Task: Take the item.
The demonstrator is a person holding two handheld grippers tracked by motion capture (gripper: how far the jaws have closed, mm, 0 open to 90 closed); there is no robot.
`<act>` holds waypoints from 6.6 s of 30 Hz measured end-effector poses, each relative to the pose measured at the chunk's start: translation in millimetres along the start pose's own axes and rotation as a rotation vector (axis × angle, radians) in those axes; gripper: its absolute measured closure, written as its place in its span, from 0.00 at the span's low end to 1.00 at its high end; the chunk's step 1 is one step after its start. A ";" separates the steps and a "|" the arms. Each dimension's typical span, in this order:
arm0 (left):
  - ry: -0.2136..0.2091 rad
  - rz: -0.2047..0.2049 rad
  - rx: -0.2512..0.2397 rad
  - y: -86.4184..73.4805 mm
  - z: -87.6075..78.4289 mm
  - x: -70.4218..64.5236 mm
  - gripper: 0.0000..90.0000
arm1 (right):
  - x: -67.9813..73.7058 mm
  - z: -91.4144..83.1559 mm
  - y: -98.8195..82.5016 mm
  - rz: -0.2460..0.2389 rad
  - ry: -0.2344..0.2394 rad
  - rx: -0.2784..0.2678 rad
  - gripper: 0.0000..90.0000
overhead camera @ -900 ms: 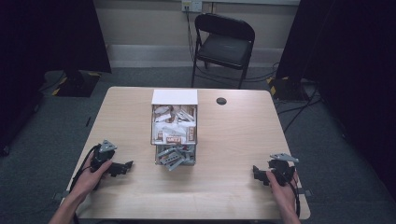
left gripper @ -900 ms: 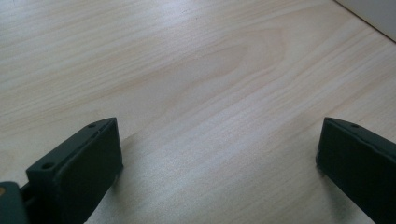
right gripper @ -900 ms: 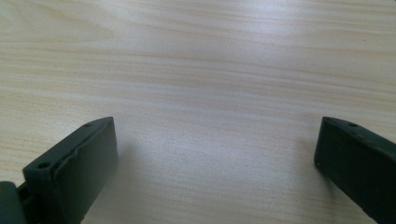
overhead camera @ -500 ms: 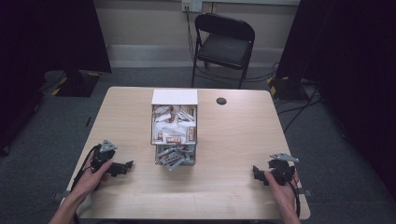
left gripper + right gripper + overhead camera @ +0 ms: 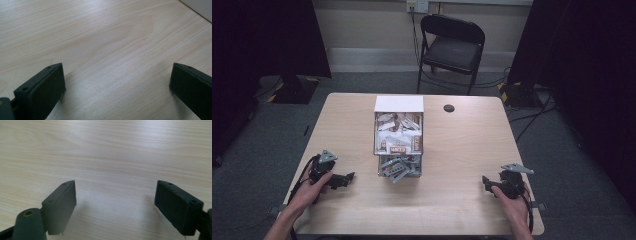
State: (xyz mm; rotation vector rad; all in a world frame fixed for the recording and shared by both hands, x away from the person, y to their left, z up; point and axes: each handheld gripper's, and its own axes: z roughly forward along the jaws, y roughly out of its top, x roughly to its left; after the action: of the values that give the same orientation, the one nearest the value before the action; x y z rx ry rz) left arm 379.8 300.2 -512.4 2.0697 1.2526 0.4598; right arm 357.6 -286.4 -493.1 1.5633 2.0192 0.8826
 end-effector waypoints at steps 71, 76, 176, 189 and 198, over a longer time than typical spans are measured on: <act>0.001 0.000 0.000 0.0 0.0 0.0 0.00 | 157.8 -31.0 56.5 -0.317 0.544 -0.177 0.49; 0.000 0.000 0.000 0.0 0.1 0.0 0.00 | 170.4 -28.8 58.5 -0.354 0.558 -0.186 0.51; -0.001 0.000 0.000 0.1 0.1 0.1 0.00 | 225.4 12.8 75.7 -0.428 0.689 -0.274 1.00; 0.000 0.001 0.000 0.1 0.0 0.1 0.00 | 215.2 -2.8 85.1 -0.392 0.736 -0.305 1.00; 0.000 0.001 0.000 0.1 0.0 0.1 0.00 | 211.7 -8.2 87.7 -0.351 0.755 -0.299 1.00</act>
State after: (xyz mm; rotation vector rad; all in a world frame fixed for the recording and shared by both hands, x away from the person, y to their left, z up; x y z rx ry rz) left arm 379.9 300.2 -512.4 2.0701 1.2519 0.4603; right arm 355.5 -70.4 -416.0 0.7199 2.3777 1.6969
